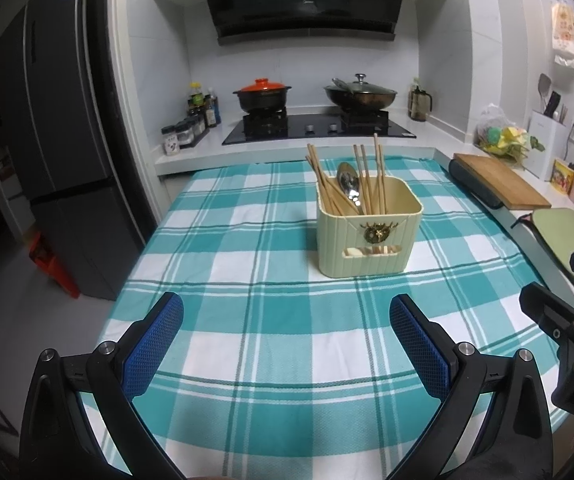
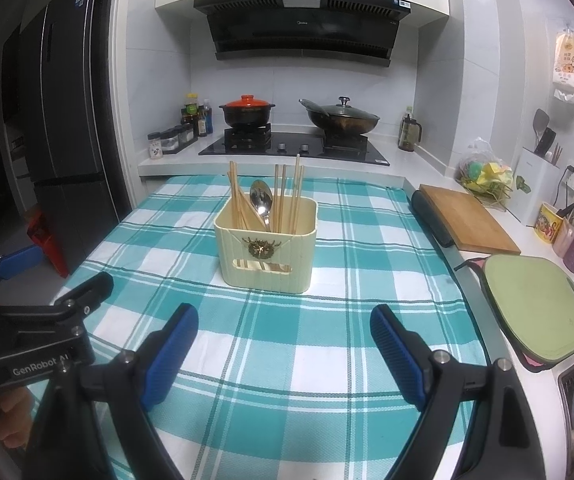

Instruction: Organize utensils

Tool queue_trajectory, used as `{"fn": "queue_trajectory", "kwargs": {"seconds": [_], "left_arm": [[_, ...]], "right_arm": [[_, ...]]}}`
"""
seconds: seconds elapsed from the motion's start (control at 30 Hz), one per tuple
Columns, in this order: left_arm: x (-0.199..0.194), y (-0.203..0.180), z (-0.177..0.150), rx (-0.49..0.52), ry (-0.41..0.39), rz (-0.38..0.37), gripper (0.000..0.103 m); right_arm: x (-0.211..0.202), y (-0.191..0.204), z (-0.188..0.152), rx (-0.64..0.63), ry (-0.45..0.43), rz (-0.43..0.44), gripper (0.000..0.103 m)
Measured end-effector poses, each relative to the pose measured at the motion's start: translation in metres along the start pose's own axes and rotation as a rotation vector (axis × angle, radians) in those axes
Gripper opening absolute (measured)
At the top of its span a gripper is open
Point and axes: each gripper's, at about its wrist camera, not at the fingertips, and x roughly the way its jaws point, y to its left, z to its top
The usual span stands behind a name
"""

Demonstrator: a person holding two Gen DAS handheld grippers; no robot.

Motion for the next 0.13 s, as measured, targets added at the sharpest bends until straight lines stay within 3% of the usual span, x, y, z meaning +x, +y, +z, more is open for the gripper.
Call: {"fn": "queue_trajectory", "kwargs": {"seconds": [0.13], "left_arm": [[0.0004,-0.0015,-0.0013,0.001,0.003,-0.001,0.103]], "right_arm": [[0.003,-0.0036,-0.0026,0.006,0.01,0.0,0.09]]}}
